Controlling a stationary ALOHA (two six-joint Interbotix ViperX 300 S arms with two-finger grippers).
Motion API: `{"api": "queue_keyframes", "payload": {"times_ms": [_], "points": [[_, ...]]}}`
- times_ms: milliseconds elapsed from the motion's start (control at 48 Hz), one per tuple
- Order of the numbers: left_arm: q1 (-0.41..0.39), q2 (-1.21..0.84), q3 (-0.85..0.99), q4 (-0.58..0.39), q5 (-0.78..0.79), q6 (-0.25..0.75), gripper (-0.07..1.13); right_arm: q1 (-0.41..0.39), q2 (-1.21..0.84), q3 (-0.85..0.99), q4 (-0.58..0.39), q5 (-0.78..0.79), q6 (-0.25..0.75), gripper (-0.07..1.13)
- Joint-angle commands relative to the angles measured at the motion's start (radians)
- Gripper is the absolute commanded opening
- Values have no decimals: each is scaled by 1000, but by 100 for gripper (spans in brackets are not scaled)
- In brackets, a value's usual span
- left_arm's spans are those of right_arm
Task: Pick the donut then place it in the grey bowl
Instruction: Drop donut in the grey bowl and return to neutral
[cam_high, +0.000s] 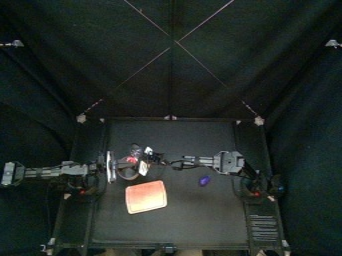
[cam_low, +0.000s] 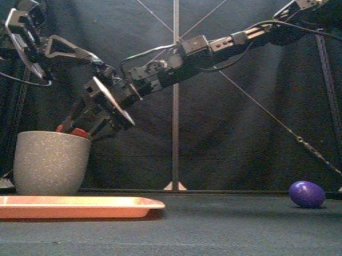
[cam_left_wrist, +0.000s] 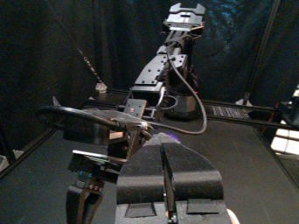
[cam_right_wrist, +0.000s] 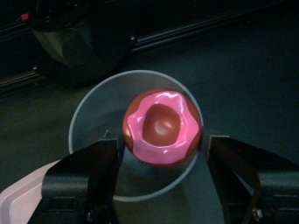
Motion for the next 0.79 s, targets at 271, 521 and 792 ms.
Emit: {"api": "queue_keyframes", "payload": {"times_ms": [271,521,792], "points": [[2,0,-5,14,-12,3,3,20,-26,-34,-8,28,0,98],[9,-3,-5,15,-12,5,3,35,-58,-23,-23,28,-2,98],[14,-9,-5,25,-14,6,3,58,-75,-21,-34,44,-2,98]]}}
